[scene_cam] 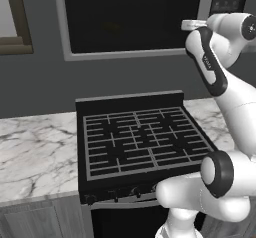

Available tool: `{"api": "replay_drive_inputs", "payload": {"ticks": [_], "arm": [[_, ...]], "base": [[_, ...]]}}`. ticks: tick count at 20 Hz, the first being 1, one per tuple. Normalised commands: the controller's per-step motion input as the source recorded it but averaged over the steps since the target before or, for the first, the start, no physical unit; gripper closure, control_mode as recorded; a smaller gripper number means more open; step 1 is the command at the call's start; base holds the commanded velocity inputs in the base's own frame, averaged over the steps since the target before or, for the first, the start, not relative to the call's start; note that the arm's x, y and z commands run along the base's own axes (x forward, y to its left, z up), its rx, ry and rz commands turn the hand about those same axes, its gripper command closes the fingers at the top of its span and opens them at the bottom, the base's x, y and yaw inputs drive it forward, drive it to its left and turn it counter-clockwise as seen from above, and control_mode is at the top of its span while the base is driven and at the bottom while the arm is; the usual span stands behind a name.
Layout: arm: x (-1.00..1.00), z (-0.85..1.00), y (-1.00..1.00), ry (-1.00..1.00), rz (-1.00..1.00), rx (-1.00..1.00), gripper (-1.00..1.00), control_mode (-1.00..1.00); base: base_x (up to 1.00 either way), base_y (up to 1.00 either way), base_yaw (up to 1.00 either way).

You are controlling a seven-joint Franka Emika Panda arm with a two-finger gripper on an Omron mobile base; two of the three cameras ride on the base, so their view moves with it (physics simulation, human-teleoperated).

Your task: Open the microwave door.

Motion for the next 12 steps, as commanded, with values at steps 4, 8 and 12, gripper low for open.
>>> {"api": "replay_drive_inputs", "payload": {"ticks": [4, 8, 12], "arm": [[0.23, -0.14, 0.0, 0.0, 0.03, 0.0, 1.0, -1.0], [-0.54, 0.0, -0.04, 0.13, 0.19, 0.0, 1.0, -1.0], [-1.0, 0.0, -0.2, 0.04, 0.25, 0.0, 1.0, -1.0]], "base": [[0.0, 0.0, 0.0], [0.0, 0.0, 0.0], [0.0, 0.0, 0.0]]}}
